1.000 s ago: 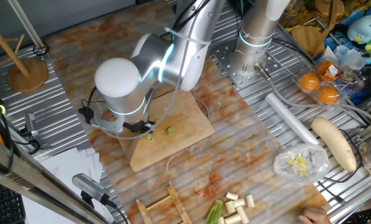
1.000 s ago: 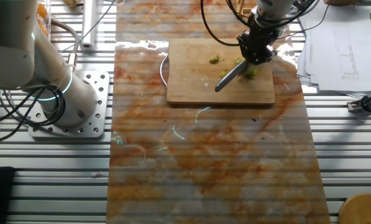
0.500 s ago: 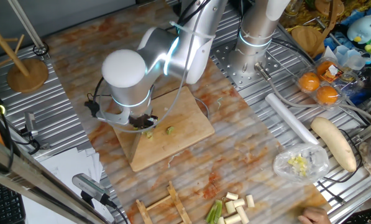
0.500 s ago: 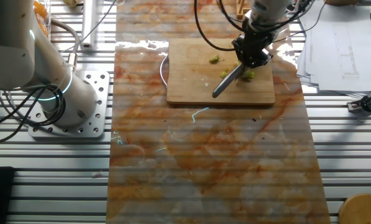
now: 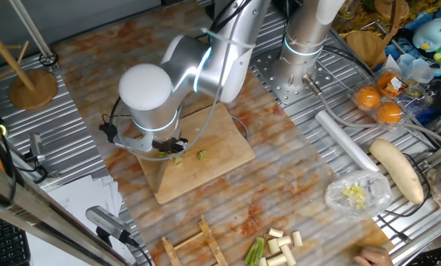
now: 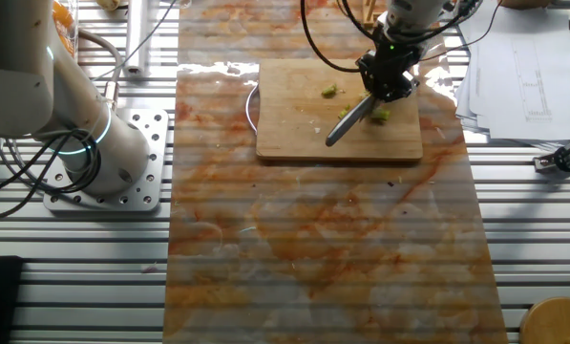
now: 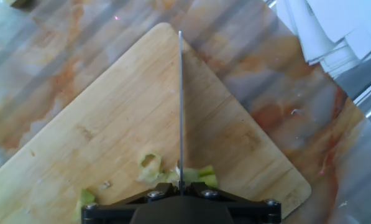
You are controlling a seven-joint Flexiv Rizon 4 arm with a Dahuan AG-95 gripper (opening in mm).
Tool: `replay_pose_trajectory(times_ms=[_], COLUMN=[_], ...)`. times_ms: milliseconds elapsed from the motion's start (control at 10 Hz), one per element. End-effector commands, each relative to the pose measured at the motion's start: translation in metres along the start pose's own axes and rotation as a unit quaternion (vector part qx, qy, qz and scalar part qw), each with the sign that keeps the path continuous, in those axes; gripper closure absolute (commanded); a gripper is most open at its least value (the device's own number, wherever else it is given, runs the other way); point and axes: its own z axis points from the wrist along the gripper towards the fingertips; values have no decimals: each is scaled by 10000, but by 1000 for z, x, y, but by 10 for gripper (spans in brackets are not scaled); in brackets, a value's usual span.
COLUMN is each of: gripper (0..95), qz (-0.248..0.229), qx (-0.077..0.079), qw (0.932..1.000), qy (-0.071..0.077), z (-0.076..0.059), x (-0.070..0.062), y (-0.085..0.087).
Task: Chop the scallions
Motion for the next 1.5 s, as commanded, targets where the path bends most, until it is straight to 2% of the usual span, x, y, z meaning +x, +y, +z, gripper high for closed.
replay_pose_trajectory(times_ms=[100, 200, 600, 800, 900, 1000, 1200, 1500], gripper=[950, 950, 950, 950, 950, 950, 950, 950], qz=[107, 121, 116, 30, 23, 66, -46, -87], qx=[3, -29, 35, 171, 279, 269, 295, 99], qw=[9998, 9996, 9995, 9993, 9988, 9988, 9989, 9996], qy=[-170, -240, -286, -326, -398, -404, -368, -263], z=[-3, -5, -4, 19, 37, 43, 38, 9], x=[3, 4, 3, 3, 4, 5, 6, 9], y=[0, 0, 0, -4, -4, -3, -3, 3])
